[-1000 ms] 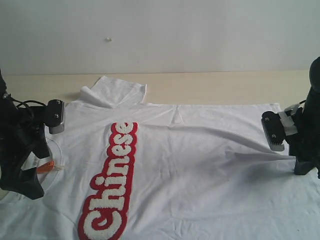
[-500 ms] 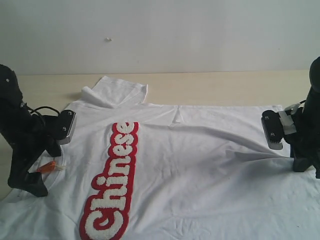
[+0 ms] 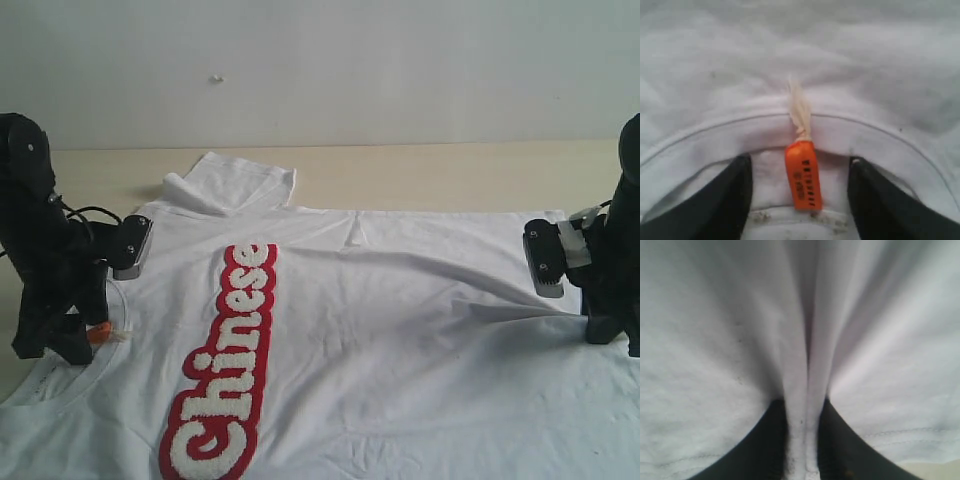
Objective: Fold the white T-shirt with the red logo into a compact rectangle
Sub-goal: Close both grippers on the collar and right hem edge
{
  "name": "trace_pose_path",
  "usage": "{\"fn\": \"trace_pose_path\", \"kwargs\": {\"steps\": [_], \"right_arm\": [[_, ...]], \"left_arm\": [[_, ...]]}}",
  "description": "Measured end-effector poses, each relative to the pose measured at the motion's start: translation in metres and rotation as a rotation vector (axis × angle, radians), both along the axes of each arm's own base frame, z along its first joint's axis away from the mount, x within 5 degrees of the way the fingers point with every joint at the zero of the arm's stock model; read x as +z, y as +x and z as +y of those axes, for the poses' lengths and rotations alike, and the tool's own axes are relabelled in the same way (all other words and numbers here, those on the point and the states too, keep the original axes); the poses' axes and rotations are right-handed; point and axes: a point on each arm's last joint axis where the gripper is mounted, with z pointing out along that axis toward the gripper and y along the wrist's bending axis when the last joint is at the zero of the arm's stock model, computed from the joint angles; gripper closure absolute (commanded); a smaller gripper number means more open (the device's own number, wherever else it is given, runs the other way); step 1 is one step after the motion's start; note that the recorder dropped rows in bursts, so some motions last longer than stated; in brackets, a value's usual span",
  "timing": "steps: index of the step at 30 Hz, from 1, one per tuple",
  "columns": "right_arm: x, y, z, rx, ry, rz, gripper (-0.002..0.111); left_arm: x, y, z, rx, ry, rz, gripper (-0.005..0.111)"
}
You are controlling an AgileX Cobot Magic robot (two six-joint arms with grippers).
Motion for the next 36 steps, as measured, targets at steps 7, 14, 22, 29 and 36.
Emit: {"fn": "trace_pose_path", "kwargs": {"steps": [7, 14, 22, 29, 36], "right_arm": [[0.000, 0.000, 0.000, -0.045, -0.002, -0.003, 0.087], [0.000, 0.000, 0.000, -0.051, -0.002, -0.003, 0.087], [0.000, 0.000, 0.000, -0.051, -0.002, -0.003, 0.087], [0.000, 0.000, 0.000, -0.056, -0.002, -0.003, 0.087], [0.000, 0.000, 0.000, -0.076, -0.003, -0.004, 0.087]], "left_arm": [[0.000, 0.000, 0.000, 0.067, 0.013, 0.017, 0.015], [-0.001, 0.001, 0.001, 0.064, 0.015, -0.003, 0.015], [0.020, 0.002, 0.002, 0.061, 0.011, -0.070, 0.015], [0.024, 0.003, 0.001, 0.039, 0.007, -0.089, 0.015], [0.008, 0.006, 0.001, 0.016, 0.009, -0.083, 0.015]]}}
